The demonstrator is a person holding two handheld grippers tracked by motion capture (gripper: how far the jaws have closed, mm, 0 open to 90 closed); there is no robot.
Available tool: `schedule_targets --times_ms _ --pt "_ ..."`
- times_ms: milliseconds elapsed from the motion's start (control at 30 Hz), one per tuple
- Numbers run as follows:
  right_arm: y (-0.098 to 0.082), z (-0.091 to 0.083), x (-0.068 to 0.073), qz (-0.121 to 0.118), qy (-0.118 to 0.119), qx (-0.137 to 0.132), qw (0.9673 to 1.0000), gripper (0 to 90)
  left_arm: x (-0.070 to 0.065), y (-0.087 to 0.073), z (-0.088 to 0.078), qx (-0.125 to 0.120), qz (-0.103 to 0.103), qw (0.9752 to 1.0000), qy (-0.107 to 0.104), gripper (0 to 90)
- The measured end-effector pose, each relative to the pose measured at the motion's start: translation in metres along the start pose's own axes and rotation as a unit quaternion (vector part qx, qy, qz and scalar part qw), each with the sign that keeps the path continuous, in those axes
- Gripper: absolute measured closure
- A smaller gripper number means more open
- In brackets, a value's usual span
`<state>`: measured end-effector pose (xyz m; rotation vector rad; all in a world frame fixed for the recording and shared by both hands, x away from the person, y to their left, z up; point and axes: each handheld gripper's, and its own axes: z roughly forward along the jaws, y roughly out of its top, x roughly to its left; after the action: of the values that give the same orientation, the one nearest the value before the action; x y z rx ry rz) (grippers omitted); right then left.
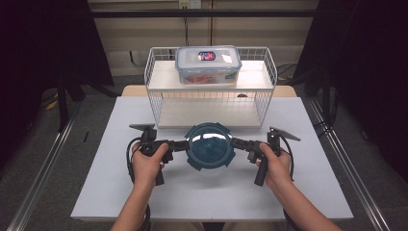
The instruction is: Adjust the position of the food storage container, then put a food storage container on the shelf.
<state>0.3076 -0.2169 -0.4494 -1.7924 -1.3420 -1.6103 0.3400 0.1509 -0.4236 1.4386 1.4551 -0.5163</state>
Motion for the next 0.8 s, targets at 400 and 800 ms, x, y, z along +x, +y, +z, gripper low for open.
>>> schedule_targets --times_ms 400,800 --pt "0.016 -0.004 0.029 -0.003 0.009 -0.01 0.9999 76.2 -0.027 0.017 -0.012 -0.009 0.005 0.9999 -0.013 74.9" --pt "0.043 -0.012 0.074 -0.008 0.027 -0.03 0.9991 76.3 -0.072 0.045 -0.031 -0.027 0.019 0.9993 -0.019 74.9"
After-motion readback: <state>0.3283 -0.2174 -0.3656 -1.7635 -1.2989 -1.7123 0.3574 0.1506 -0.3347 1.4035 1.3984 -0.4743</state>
